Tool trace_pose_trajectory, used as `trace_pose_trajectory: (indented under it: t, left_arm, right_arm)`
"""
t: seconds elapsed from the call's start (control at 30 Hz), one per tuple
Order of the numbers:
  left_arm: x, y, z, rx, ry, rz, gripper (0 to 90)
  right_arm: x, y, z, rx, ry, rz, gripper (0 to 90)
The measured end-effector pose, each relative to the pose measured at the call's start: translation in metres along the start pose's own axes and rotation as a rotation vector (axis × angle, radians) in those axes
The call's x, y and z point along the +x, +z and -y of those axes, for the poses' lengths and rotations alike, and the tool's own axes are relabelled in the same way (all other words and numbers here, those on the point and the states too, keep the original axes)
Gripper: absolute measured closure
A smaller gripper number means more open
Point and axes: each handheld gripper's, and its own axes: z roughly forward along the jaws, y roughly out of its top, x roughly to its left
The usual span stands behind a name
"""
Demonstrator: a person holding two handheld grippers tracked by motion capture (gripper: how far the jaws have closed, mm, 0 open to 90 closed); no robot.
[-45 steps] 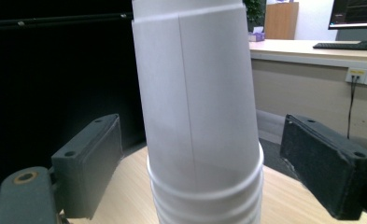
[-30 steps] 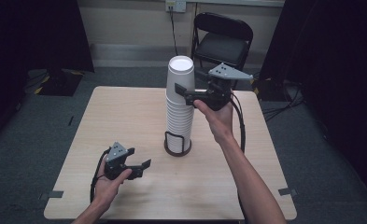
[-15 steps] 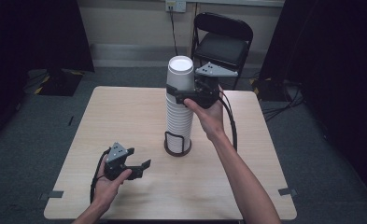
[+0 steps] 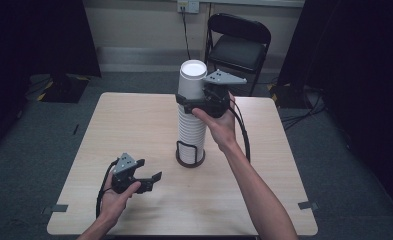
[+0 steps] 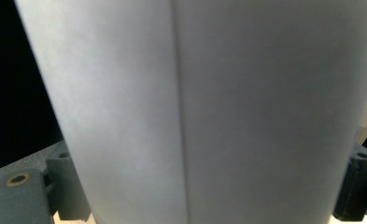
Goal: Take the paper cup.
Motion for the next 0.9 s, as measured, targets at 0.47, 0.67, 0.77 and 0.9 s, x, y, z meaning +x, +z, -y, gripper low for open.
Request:
trace_pose_trajectory:
  t: [0.47,0.67,0.77,0.9]
  left_arm:
    - [0.000,0.000,0.000,0.005,0.000,0.000,17.0]
    - [-0.001,0.001,0.001,0.008,0.002,0.003,17.2]
    - [-0.001,0.001,0.000,0.008,0.002,0.004,17.3]
    - [-0.002,0.002,0.001,0.011,0.003,0.008,17.4]
  right_arm:
    - [0.004,-0.005,-0.012,-0.062,-0.028,0.027,12.8]
    - [0.002,-0.009,-0.019,-0.074,-0.015,0.017,13.1]
    - [0.002,-0.010,-0.021,-0.078,-0.017,0.016,13.1]
    - [0.002,-0.013,-0.026,-0.114,-0.001,0.014,13.3]
